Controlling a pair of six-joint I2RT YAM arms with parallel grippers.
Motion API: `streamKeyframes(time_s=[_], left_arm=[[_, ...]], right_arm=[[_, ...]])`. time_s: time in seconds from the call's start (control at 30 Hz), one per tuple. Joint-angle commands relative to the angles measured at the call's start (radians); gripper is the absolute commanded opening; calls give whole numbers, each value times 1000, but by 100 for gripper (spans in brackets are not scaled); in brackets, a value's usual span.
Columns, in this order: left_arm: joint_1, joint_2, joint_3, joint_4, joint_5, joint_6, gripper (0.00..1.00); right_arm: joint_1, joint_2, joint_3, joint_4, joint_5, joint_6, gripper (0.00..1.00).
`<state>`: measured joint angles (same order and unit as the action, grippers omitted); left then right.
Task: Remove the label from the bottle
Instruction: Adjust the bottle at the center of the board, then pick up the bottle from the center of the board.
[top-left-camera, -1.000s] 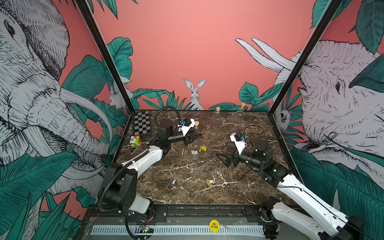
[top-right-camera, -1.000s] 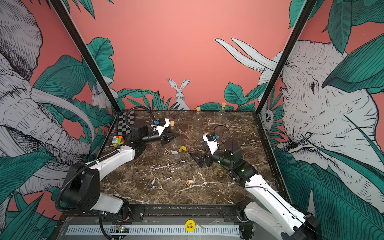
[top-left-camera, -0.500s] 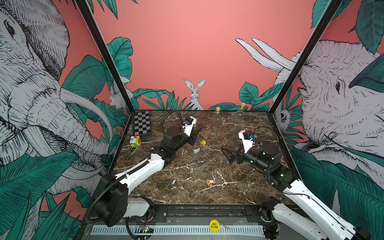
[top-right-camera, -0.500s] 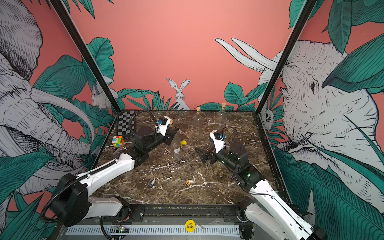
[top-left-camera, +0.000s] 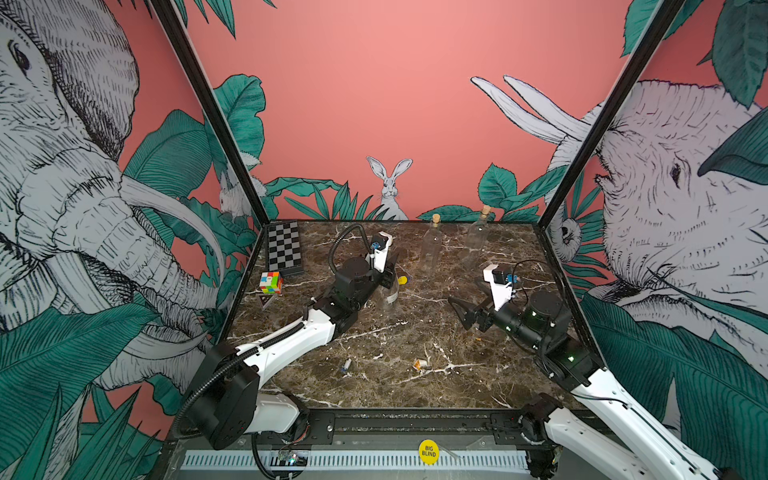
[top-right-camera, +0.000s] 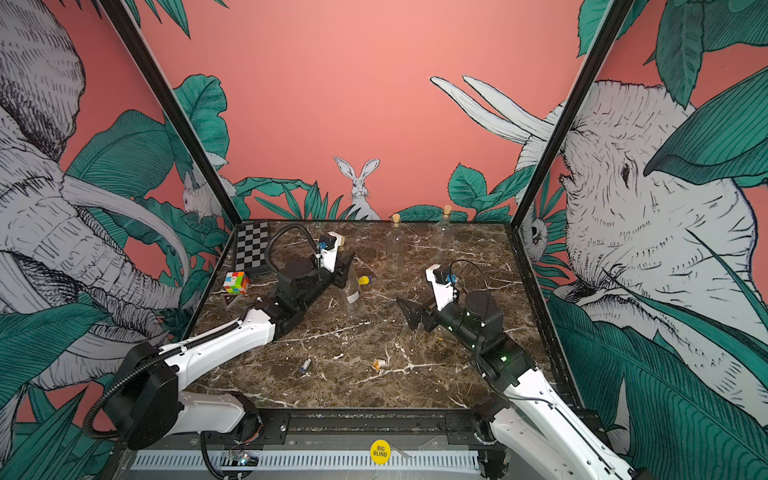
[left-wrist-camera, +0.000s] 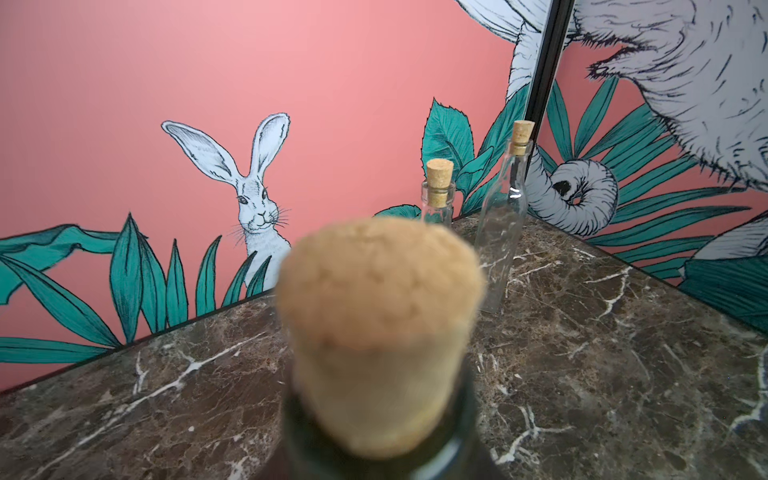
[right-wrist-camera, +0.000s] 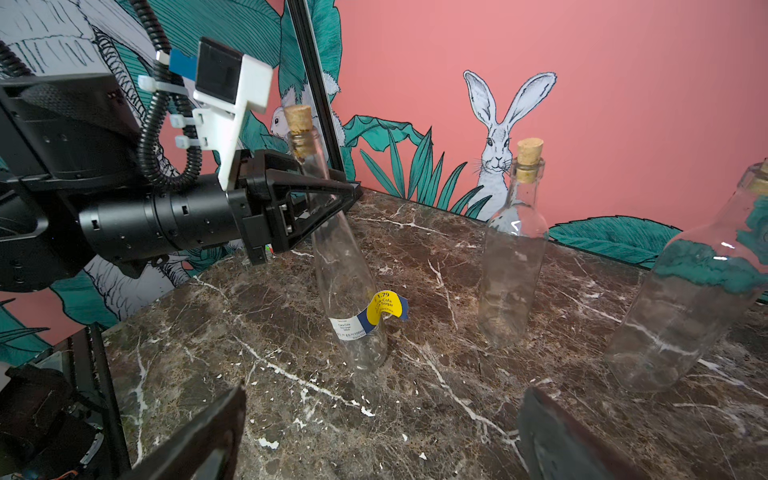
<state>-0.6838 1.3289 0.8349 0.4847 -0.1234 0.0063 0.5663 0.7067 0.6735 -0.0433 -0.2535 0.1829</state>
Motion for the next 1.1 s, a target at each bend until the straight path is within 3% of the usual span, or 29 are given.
streamKeyframes(time_s=[0.0,0.1,0.17,0.2,0.33,0.53,0.83,1.07], left_arm=[[-3,-65,-12,21,24,72,67],[-3,-97,-18,-13,64,142,88],[-1,-121,-13,-48,98,198,99],[-2,-133,-12,-62,119,221,99],[15,-175,5,-150,202,275,99],[141,-175,-1,-158,438,177,99],[164,-76,54,-122,564,208,91],[167,7,86,-40,591,168,80]], right_arm=[[-6,-1,-8,23,8,-4,99],[-7,6,-9,30,-5,0,99],[-8,12,-9,34,-19,0,99],[-8,14,-9,35,-28,0,99],[-8,29,-12,55,-74,3,99],[-8,61,-31,114,-106,24,99],[-8,86,-33,114,-123,14,99],[-8,80,-49,113,-116,15,99]])
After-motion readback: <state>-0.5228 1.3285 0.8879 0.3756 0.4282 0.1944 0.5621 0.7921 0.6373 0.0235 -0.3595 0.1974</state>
